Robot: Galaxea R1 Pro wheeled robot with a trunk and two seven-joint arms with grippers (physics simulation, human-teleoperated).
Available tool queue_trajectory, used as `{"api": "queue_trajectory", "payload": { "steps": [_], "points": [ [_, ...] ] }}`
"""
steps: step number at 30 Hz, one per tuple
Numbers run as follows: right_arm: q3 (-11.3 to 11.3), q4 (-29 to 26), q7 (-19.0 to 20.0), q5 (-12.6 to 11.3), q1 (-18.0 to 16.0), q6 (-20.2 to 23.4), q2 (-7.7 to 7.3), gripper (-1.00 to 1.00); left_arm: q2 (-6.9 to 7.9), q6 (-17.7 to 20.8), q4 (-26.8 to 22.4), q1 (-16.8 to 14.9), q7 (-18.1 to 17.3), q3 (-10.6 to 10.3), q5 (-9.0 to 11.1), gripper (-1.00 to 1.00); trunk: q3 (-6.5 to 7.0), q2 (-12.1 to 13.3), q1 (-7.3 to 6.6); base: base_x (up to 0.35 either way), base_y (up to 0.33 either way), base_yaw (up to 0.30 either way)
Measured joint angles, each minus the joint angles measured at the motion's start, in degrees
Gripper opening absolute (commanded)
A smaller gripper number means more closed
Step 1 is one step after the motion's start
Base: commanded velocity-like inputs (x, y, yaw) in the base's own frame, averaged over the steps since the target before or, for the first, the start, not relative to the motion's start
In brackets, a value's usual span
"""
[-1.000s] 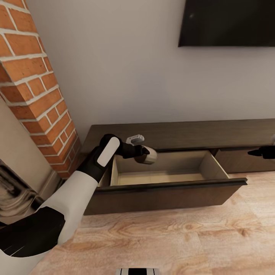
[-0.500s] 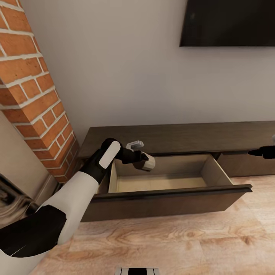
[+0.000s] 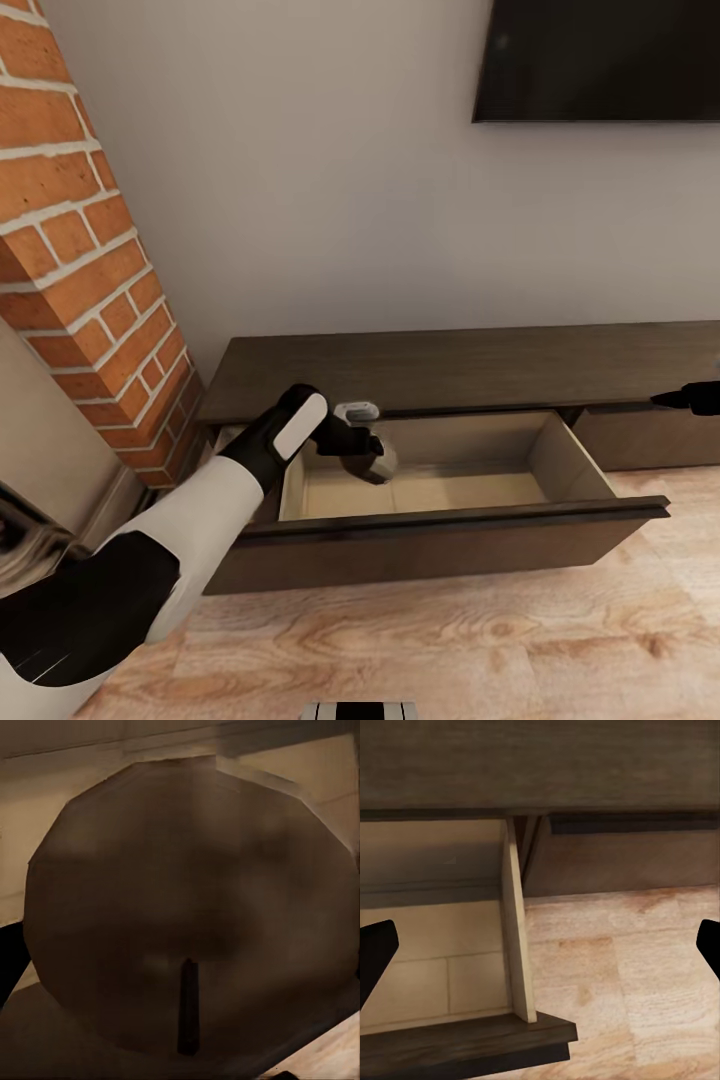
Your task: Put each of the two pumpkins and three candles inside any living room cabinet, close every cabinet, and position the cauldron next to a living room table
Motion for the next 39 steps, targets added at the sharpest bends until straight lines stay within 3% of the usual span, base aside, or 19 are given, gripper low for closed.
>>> {"api": "queue_trajectory", "payload": {
  "steps": [6,11,17,21,25,39],
  "points": [
    [-0.03,0.0,-0.02,0.0,0.0,0.0,-0.04,1.0,0.0,-0.26,3.42,0.0,0.13,0.05,-0.22,-1.0,0.0,0.0,0.0,0.0,0.0,0.0],
    [-0.06,0.0,0.05,0.03,0.0,-0.01,-2.32,1.0,-0.01,-0.96,5.86,-0.01,0.67,0.08,-0.46,-1.0,0.0,0.0,0.0,0.0,0.0,0.0],
    [-0.04,0.0,0.05,0.01,0.01,0.0,-2.75,1.0,-0.08,-1.21,6.32,-0.01,1.39,0.11,-0.41,-1.0,0.0,0.0,0.0,0.0,0.0,0.0],
    [-0.08,0.0,0.05,0.01,0.01,-0.01,-3.01,1.0,-0.09,-1.16,6.35,-0.01,6.01,0.19,-0.62,-1.0,0.0,0.0,0.0,0.0,0.0,0.0],
    [-0.13,-0.02,0.13,0.05,0.01,-0.02,-4.36,1.0,-0.09,-1.28,6.54,-0.01,8.0,0.67,-0.16,-1.0,-0.18,0.0,0.0,0.0,0.0,0.0],
    [-0.16,-0.07,0.23,0.03,0.02,-0.01,-6.71,1.0,-0.1,-1.39,7.46,-0.01,8.33,1.07,0.05,-1.0,-0.57,0.0,0.0,0.0,0.0,0.008]
  ]
}}
